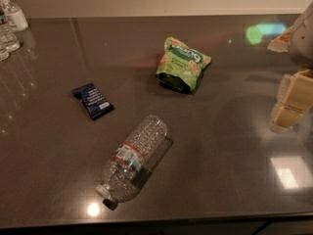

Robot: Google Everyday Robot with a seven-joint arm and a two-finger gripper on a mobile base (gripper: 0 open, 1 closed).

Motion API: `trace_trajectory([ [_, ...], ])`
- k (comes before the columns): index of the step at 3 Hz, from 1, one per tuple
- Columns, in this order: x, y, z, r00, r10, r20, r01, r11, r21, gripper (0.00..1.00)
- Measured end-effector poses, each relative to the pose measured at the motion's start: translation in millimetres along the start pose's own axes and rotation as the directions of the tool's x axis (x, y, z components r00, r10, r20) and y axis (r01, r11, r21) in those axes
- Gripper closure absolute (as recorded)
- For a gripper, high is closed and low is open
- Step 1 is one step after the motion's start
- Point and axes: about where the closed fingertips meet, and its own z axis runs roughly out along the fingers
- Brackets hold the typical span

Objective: Place water bottle upright

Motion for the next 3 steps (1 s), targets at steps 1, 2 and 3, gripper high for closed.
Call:
trace_trajectory([
  [1,-1,-1,-1,1.0,-0.005,0.0,0.005,1.0,0.0,0.0],
  [2,-14,2,2,0.996,-0.081,0.033,0.083,0.9954,-0.048,0.0],
  [3,-37,8,13,0.977,-0.187,0.104,0.197,0.9757,-0.096,0.0],
])
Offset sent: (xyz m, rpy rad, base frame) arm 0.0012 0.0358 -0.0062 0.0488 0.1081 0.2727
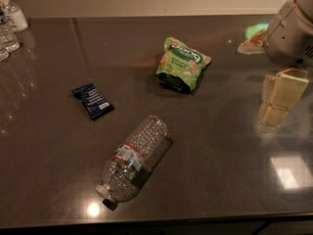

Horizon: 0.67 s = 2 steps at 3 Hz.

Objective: Place water bottle upright

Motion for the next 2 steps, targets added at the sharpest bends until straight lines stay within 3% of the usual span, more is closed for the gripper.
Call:
trace_trajectory([
  [1,-27,7,13,0.991,-0.118,0.065,0.12,0.9925,-0.025,0.0],
  [2,-56,16,29,0.964,-0.244,0.106,0.248,0.9681,-0.032,0.0],
])
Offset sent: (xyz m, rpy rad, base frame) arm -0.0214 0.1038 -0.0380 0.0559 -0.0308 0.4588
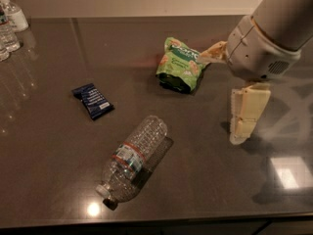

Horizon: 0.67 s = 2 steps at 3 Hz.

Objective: Place water bottle upright

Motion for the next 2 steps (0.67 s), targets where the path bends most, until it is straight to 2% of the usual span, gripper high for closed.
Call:
trace_trajectory([
  [1,-24,5,26,0.992,-0.125,0.021,0.126,0.9912,-0.04,0.0],
  [2,-42,10,50,0.971,-0.238,0.03,0.24,0.9658,-0.099,0.0],
])
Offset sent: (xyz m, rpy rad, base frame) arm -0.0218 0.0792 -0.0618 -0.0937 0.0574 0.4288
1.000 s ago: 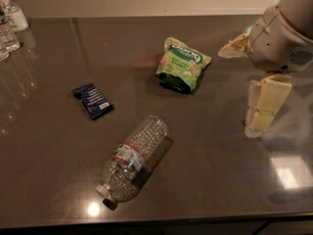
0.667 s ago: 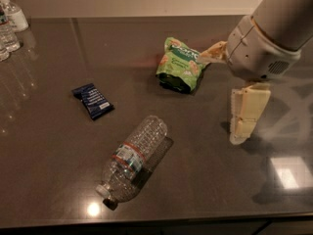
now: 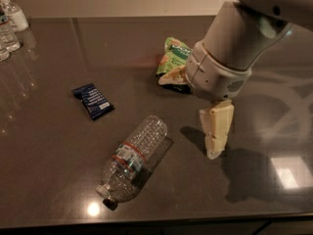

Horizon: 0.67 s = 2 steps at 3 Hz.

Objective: Place water bottle upright

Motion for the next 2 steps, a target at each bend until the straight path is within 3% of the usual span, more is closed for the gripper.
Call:
trace_trajectory([
  [1,-19,-1,20,0.994,-0.11,0.007,0.11,0.9917,-0.067,0.0],
  [2,-40,-2,35,0.979,-0.204,0.025,0.205,0.9728,-0.107,0.0],
])
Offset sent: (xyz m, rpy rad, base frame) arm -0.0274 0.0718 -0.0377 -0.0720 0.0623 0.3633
